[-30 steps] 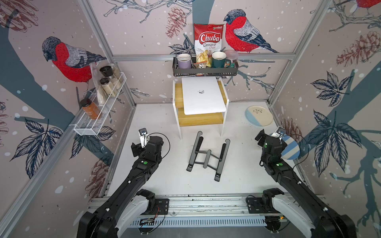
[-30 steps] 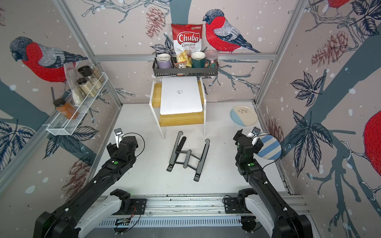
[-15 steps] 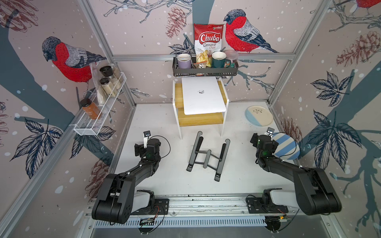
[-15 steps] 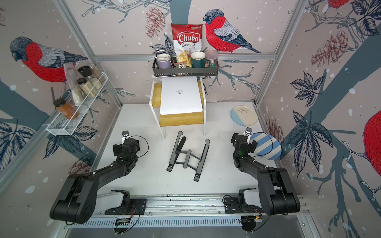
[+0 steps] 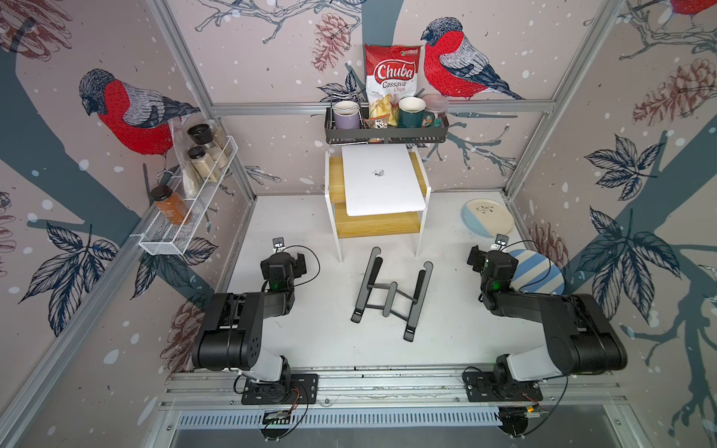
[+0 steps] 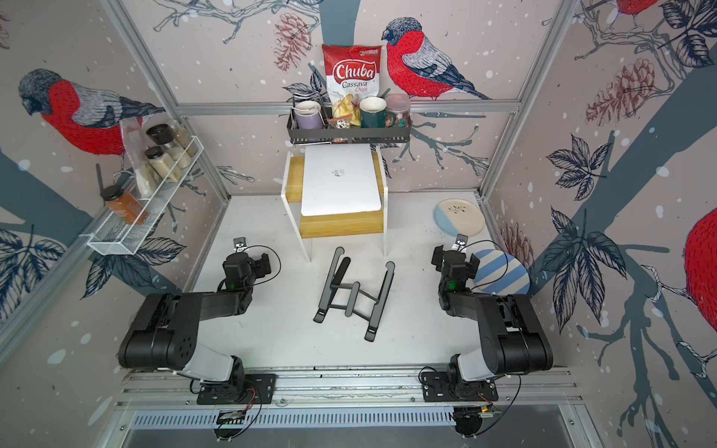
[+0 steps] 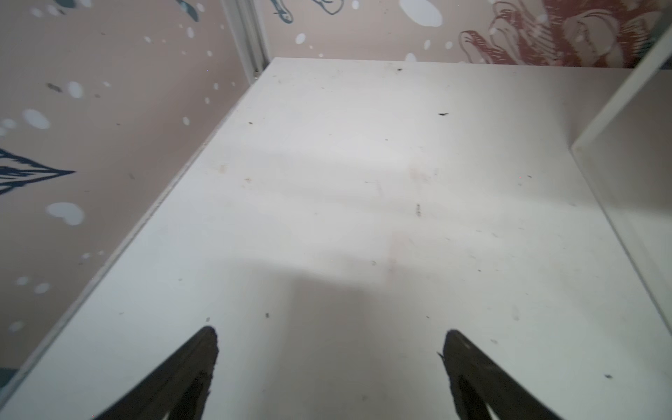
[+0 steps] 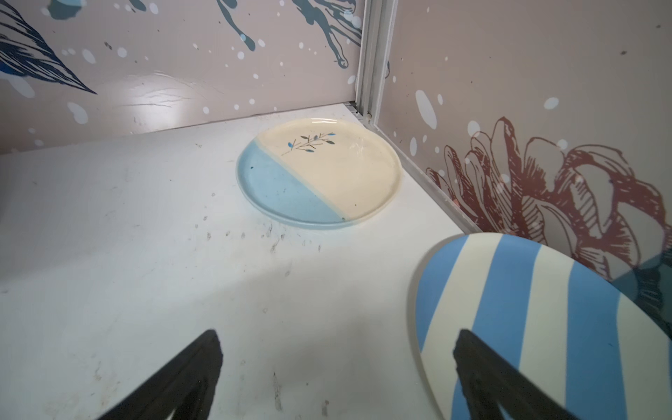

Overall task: Close the laptop lid and set it aside
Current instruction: Reset both arms

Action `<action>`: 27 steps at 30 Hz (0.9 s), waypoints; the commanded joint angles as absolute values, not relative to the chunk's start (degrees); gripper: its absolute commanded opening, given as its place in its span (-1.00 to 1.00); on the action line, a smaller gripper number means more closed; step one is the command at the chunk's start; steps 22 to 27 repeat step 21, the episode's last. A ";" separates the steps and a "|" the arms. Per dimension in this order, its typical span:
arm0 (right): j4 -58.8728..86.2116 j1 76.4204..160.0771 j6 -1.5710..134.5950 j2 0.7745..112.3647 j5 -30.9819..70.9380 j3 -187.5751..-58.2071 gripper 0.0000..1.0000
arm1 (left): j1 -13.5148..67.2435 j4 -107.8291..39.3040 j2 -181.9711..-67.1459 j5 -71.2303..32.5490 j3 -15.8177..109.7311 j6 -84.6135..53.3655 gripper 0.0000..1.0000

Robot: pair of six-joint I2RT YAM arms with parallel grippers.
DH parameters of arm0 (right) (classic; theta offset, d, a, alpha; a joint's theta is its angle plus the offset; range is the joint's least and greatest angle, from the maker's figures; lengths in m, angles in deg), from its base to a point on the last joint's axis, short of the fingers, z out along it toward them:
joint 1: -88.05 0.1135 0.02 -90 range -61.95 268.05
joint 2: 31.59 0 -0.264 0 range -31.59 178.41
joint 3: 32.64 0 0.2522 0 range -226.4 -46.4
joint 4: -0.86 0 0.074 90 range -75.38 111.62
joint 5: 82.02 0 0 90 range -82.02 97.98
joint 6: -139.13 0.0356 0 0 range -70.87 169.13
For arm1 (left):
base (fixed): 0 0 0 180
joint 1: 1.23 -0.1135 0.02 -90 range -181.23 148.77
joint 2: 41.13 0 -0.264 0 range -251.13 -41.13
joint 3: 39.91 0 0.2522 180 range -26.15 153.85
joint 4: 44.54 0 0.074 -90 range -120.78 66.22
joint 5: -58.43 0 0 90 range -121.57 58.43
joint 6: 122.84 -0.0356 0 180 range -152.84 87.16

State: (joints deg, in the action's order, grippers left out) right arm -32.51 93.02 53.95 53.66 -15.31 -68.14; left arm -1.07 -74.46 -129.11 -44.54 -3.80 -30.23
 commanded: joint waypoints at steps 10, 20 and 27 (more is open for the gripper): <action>-36.76 91.57 55.63 54.64 -9.42 -66.84 0.99 | -1.23 -84.04 -129.54 -42.43 -5.21 -30.50 0.93; -36.09 91.78 55.52 54.67 -9.51 -67.20 0.99 | -1.23 -82.38 -129.64 -39.99 -4.29 -31.52 0.93; -36.14 91.79 55.47 54.57 -9.51 -67.11 0.99 | -1.22 -82.36 -129.64 -39.95 -4.31 -31.48 0.93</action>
